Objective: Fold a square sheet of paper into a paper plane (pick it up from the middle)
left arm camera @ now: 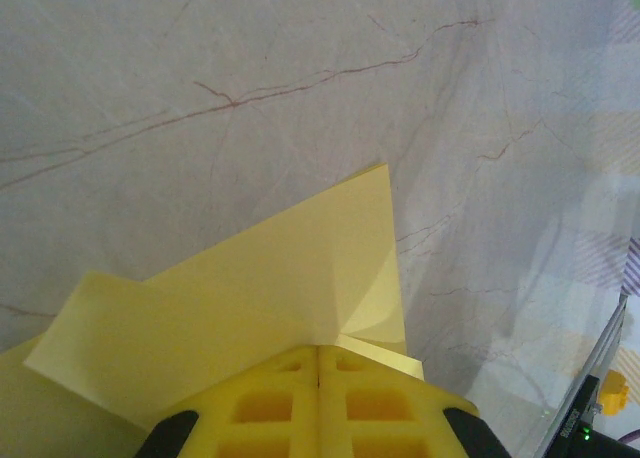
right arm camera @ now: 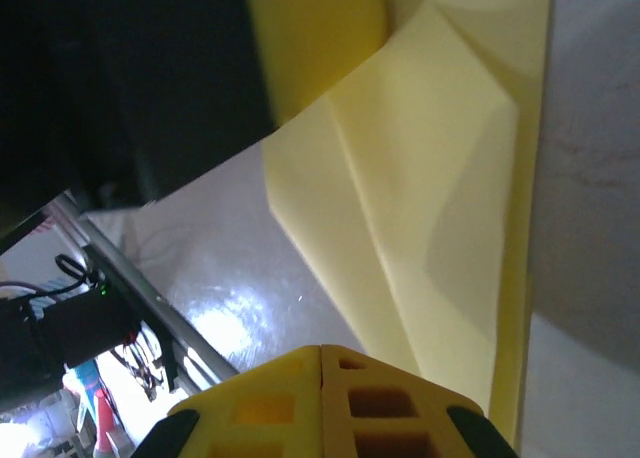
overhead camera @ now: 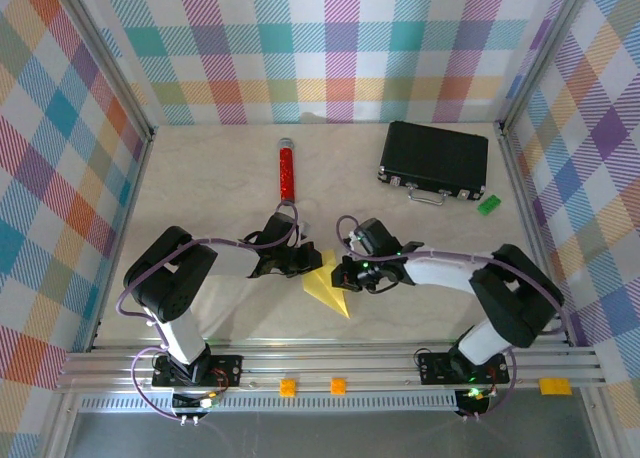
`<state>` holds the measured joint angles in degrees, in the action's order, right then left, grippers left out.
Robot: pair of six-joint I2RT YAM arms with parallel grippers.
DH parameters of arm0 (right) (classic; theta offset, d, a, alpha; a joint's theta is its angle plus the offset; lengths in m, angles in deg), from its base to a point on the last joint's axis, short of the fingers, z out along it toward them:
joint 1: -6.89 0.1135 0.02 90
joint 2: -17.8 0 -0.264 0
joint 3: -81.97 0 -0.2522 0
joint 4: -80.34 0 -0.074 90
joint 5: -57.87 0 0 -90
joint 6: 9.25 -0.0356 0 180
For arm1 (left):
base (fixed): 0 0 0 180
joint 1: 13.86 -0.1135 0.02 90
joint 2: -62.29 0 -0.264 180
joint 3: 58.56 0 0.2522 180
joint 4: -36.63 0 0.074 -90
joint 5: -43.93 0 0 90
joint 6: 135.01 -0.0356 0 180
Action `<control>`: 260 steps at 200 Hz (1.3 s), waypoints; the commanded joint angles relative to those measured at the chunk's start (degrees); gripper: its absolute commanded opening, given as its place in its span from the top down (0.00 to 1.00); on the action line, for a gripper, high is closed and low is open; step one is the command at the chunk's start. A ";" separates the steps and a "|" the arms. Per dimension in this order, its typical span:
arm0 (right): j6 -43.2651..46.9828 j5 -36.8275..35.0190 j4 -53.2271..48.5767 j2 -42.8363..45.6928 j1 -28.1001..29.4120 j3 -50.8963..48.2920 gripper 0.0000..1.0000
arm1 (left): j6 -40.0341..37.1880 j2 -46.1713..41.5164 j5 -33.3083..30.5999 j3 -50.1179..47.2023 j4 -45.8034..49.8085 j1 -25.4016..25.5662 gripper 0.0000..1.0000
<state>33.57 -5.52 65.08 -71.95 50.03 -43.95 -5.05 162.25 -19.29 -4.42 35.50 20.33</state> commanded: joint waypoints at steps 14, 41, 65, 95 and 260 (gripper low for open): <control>-1.16 -0.22 -1.14 -4.41 0.19 -1.34 0.95 | -1.29 0.85 -2.93 0.59 6.24 -0.45 1.00; -0.11 -1.66 -2.53 -5.09 0.20 -3.99 0.98 | -2.14 -0.36 -1.96 3.52 7.91 -0.45 1.00; -0.98 -2.15 -1.23 -5.53 0.29 -5.52 0.99 | -3.57 -4.09 -1.52 7.17 10.96 -0.38 0.97; -1.64 -2.36 -0.36 -5.96 0.28 -5.66 0.99 | -5.25 -9.04 -1.84 9.48 15.86 0.02 0.92; -2.30 -2.81 0.18 -6.74 0.28 -6.06 0.99 | 4.53 -4.29 0.74 -1.72 5.40 9.13 1.00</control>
<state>31.84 -5.30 69.76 -76.20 49.98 -47.93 -1.09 155.83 -19.92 -5.67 42.45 28.77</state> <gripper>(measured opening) 0.057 0.050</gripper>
